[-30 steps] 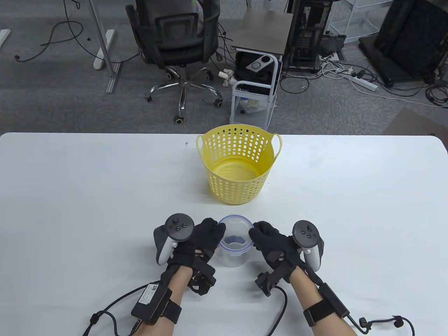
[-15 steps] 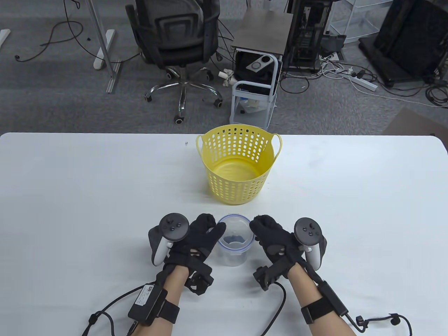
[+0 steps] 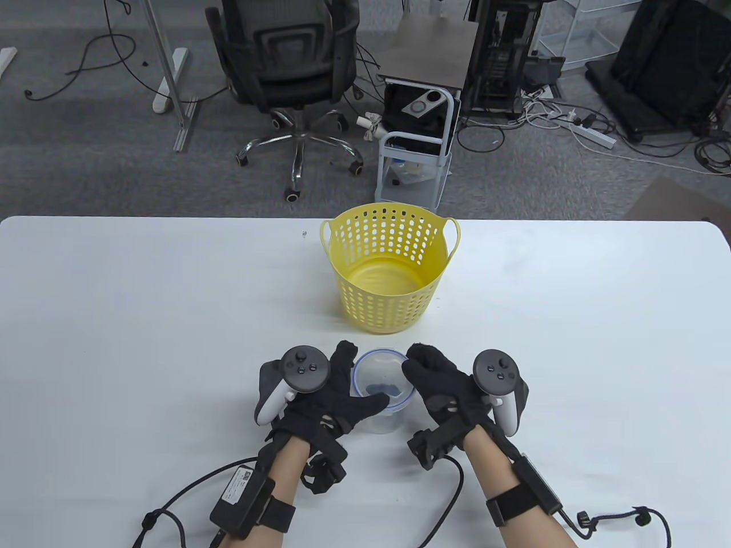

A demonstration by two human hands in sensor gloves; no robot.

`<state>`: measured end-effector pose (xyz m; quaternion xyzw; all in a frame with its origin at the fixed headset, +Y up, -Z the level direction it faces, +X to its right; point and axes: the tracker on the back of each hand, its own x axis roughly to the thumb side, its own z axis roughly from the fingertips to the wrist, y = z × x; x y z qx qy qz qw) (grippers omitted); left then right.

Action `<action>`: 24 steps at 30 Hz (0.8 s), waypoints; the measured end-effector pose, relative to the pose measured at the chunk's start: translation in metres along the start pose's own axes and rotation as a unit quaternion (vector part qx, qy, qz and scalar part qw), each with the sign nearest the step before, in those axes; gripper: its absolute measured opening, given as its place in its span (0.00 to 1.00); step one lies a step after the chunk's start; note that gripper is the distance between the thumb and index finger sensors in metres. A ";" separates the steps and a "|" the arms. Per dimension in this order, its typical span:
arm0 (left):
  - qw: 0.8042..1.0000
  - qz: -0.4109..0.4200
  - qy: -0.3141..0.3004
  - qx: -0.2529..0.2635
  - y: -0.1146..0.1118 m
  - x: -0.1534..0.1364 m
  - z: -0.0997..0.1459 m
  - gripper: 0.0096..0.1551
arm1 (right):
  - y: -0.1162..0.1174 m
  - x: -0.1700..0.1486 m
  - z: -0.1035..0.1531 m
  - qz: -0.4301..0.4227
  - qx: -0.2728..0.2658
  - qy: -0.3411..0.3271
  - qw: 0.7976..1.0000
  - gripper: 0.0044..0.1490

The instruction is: Pour Go stones into a laundry basket

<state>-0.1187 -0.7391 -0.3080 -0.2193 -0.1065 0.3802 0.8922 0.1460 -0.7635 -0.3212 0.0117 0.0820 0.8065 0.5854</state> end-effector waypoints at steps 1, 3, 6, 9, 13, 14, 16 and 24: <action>1.000 -0.001 0.000 0.003 0.001 -0.001 0.000 0.71 | 0.000 0.000 0.001 -0.002 0.005 0.002 1.000 0.42; 1.000 0.007 0.006 0.010 0.003 -0.004 0.000 0.70 | -0.002 0.000 0.003 -0.002 0.019 0.004 1.000 0.45; 0.999 0.019 0.013 0.030 0.006 -0.008 0.000 0.69 | -0.004 0.001 0.006 0.017 0.035 -0.008 0.999 0.48; 0.998 0.033 0.021 0.058 0.008 -0.012 0.000 0.67 | -0.005 0.003 0.011 0.024 0.054 -0.016 0.998 0.54; 0.994 0.038 0.028 0.094 0.009 -0.015 0.001 0.65 | -0.002 0.006 0.019 0.051 0.072 -0.028 0.996 0.63; 0.993 0.037 0.029 0.105 0.009 -0.016 0.001 0.65 | 0.001 0.008 0.022 0.058 0.071 -0.033 0.995 0.64; 0.991 0.034 0.030 0.127 0.008 -0.016 0.001 0.64 | 0.004 0.011 0.025 0.083 0.073 -0.043 0.993 0.66; 0.976 0.015 0.020 0.217 0.000 -0.019 0.001 0.56 | 0.018 0.018 0.042 0.137 -0.001 -0.056 0.989 0.71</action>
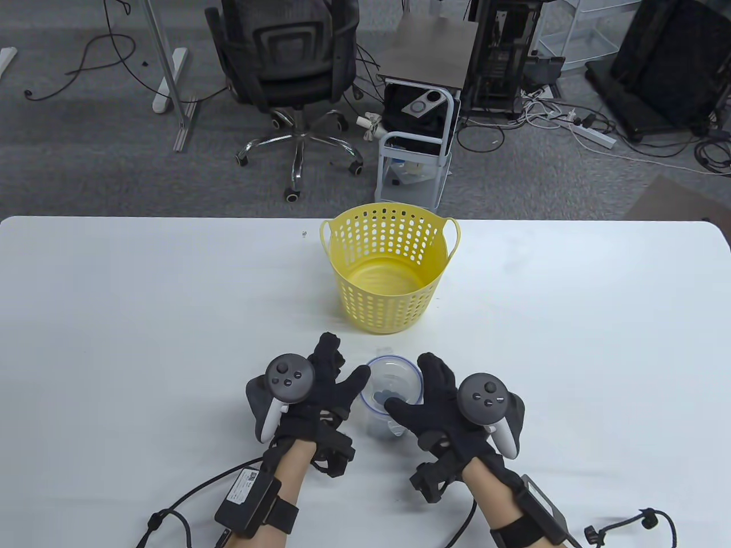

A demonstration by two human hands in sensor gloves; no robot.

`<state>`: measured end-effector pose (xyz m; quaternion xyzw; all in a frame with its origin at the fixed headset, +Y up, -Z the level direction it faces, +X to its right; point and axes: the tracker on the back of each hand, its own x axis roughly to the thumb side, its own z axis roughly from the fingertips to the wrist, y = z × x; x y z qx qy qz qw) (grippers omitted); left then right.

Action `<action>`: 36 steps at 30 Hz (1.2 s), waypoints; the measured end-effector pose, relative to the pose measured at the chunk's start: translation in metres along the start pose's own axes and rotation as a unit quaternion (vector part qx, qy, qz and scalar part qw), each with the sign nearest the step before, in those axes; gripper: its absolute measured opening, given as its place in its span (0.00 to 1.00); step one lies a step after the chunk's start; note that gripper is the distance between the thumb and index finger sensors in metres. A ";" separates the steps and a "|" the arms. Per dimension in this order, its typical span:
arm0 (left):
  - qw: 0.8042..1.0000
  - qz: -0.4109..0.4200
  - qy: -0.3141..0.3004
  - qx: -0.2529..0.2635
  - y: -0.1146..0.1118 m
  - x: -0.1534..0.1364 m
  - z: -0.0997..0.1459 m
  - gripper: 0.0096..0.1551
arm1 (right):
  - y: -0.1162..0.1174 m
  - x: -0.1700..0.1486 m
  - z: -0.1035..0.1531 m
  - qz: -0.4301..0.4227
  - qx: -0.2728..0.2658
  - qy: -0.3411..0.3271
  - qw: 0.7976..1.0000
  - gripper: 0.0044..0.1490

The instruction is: Pour Go stones into a laundry basket

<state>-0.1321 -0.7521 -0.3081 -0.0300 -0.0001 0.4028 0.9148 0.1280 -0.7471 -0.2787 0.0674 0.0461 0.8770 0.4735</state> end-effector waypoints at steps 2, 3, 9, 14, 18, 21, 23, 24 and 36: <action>1.000 0.011 0.002 0.001 -0.002 -0.002 0.000 0.52 | 0.003 0.001 0.001 -0.001 -0.012 -0.005 1.000 0.70; 1.000 0.021 0.005 -0.005 -0.003 -0.002 0.000 0.51 | 0.003 0.001 0.001 0.004 -0.011 -0.004 1.000 0.70; 0.999 0.025 -0.003 -0.035 0.004 0.002 0.002 0.50 | -0.011 -0.007 -0.001 -0.027 -0.047 -0.004 0.999 0.63; 1.000 -0.012 -0.001 -0.024 0.004 0.005 0.003 0.44 | -0.017 -0.021 -0.007 -0.060 -0.046 0.033 0.997 0.54; 0.998 -0.049 0.001 -0.026 0.003 0.006 0.002 0.42 | -0.016 -0.031 -0.011 -0.067 -0.034 0.052 0.996 0.47; 0.999 -0.034 0.005 -0.041 -0.001 0.006 0.001 0.37 | -0.016 -0.031 -0.012 -0.075 -0.023 0.054 0.995 0.43; 0.999 -0.023 0.007 -0.049 -0.003 0.006 0.000 0.37 | -0.015 -0.032 -0.012 -0.078 -0.024 0.055 0.995 0.42; 0.999 -0.019 0.009 -0.045 -0.004 0.005 0.000 0.37 | -0.015 -0.032 -0.012 -0.083 -0.022 0.058 0.995 0.41; 0.994 0.029 0.018 -0.105 -0.007 0.001 -0.012 0.33 | -0.016 -0.035 -0.021 -0.174 0.030 0.089 0.980 0.29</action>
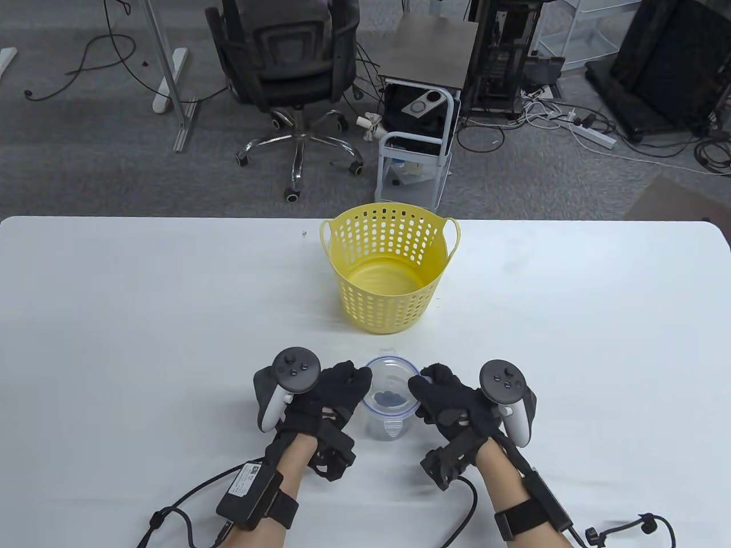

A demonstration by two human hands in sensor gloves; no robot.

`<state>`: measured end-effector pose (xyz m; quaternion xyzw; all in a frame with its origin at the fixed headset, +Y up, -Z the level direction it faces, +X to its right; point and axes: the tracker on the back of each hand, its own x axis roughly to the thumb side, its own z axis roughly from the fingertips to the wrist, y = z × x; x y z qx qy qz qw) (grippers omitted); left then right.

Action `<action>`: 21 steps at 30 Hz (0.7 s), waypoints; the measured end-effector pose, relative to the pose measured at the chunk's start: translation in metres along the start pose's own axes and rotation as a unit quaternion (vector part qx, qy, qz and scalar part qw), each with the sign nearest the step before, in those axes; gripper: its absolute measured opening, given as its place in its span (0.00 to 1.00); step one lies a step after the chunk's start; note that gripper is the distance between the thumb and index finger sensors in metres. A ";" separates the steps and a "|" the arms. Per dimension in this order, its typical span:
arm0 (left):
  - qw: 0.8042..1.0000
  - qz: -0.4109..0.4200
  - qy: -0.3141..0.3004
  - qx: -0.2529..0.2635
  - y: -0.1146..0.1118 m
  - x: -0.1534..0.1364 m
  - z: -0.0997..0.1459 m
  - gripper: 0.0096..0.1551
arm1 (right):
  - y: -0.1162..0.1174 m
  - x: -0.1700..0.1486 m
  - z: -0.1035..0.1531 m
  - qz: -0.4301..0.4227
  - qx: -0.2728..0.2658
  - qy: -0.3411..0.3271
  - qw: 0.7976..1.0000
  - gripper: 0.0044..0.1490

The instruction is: Pour Go stones into a laundry basket

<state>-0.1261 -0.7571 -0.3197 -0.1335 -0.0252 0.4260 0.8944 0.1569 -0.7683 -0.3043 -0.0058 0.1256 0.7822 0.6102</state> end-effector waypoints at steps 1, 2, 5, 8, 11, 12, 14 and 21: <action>1.000 -0.019 -0.001 0.000 0.001 0.002 0.002 0.32 | -0.001 0.001 0.002 0.012 -0.015 0.018 1.000 0.29; 0.999 -0.033 -0.005 0.019 0.001 0.002 0.003 0.32 | -0.002 0.003 0.003 0.026 -0.003 0.003 1.000 0.29; 1.000 -0.002 0.004 0.004 -0.002 -0.001 0.003 0.32 | -0.002 0.002 0.003 0.039 -0.010 0.000 0.999 0.30; 1.000 0.005 0.001 0.005 -0.004 -0.003 0.003 0.32 | -0.001 0.000 0.004 0.032 -0.013 -0.002 0.999 0.30; 1.000 -0.011 -0.012 0.018 -0.003 -0.003 0.004 0.32 | 0.000 0.000 0.010 0.049 -0.041 -0.012 0.998 0.38; 1.000 -0.013 -0.015 0.023 -0.002 -0.003 0.005 0.33 | 0.000 0.003 0.013 0.067 -0.060 -0.031 0.996 0.42; 0.999 -0.013 -0.016 0.034 -0.001 -0.006 0.007 0.38 | 0.001 0.010 0.017 0.118 -0.109 -0.093 0.983 0.52; 0.989 -0.062 -0.029 0.130 0.015 -0.011 0.012 0.42 | 0.024 0.037 0.034 0.267 -0.089 -0.233 0.931 0.62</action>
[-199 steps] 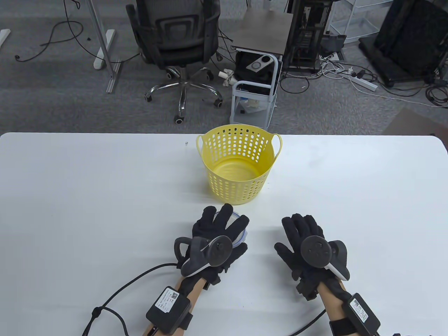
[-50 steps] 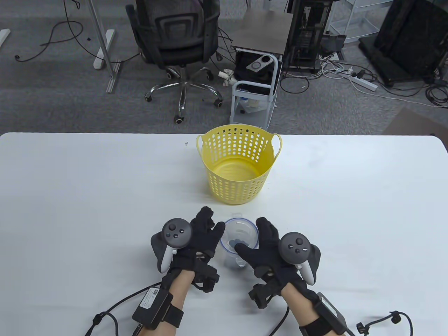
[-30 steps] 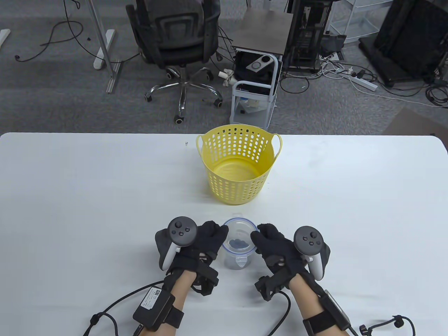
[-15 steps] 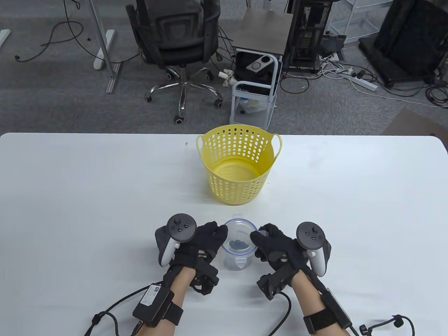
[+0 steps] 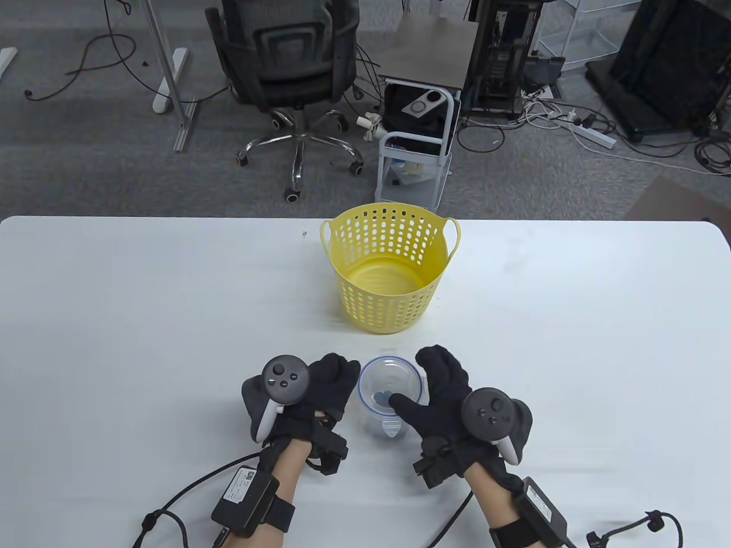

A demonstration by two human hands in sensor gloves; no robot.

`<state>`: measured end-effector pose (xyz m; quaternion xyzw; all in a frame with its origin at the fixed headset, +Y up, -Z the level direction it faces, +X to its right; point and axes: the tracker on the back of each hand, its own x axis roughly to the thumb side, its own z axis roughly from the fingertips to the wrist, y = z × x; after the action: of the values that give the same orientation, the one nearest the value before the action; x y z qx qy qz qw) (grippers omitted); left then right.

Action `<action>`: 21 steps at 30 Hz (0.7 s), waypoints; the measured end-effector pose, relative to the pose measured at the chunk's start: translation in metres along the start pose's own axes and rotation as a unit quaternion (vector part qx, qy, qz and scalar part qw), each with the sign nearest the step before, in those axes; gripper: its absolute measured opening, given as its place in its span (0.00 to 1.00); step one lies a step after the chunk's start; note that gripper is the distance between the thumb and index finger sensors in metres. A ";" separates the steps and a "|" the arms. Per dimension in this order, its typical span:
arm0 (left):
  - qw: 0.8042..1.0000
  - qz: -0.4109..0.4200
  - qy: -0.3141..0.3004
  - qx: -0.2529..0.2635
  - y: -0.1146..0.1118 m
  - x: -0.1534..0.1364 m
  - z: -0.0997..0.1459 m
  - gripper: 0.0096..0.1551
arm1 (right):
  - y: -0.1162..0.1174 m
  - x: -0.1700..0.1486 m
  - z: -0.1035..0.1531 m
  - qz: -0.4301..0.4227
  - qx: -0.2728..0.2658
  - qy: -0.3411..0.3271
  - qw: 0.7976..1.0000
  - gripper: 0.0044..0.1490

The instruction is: Pour Go stones into a laundry basket

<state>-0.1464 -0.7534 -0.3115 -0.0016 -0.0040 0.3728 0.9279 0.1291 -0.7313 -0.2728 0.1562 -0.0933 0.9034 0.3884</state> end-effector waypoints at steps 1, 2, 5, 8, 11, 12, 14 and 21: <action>1.000 -0.010 -0.001 0.015 0.003 -0.002 0.000 0.42 | 0.002 0.006 0.001 0.015 0.009 -0.018 1.000 0.63; 1.000 -0.019 0.001 0.024 0.006 -0.004 -0.001 0.42 | 0.005 0.011 0.002 0.029 0.016 -0.034 0.999 0.63; 0.999 -0.022 0.014 0.029 0.009 -0.012 -0.002 0.42 | 0.012 0.021 0.004 0.079 0.032 -0.063 0.994 0.65; 0.999 -0.017 0.035 0.027 0.010 -0.022 -0.004 0.42 | 0.019 0.026 0.006 0.125 0.046 -0.066 0.989 0.65; 0.998 -0.020 0.047 0.026 0.010 -0.028 -0.006 0.42 | 0.023 0.027 0.006 0.158 0.040 -0.068 0.984 0.63; 0.998 -0.022 0.048 0.023 0.010 -0.029 -0.006 0.42 | 0.023 0.028 0.006 0.155 0.035 -0.072 0.985 0.62; 0.998 -0.024 0.049 0.024 0.010 -0.029 -0.006 0.42 | 0.023 0.028 0.006 0.144 0.025 -0.079 0.986 0.60; 0.998 -0.031 0.046 0.026 0.009 -0.027 -0.006 0.42 | 0.013 0.025 0.004 0.100 0.001 -0.077 0.992 0.59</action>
<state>-0.1717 -0.7655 -0.3176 0.0055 0.0481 0.3430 0.9381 0.1042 -0.7241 -0.2606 0.2157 -0.1373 0.9231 0.2871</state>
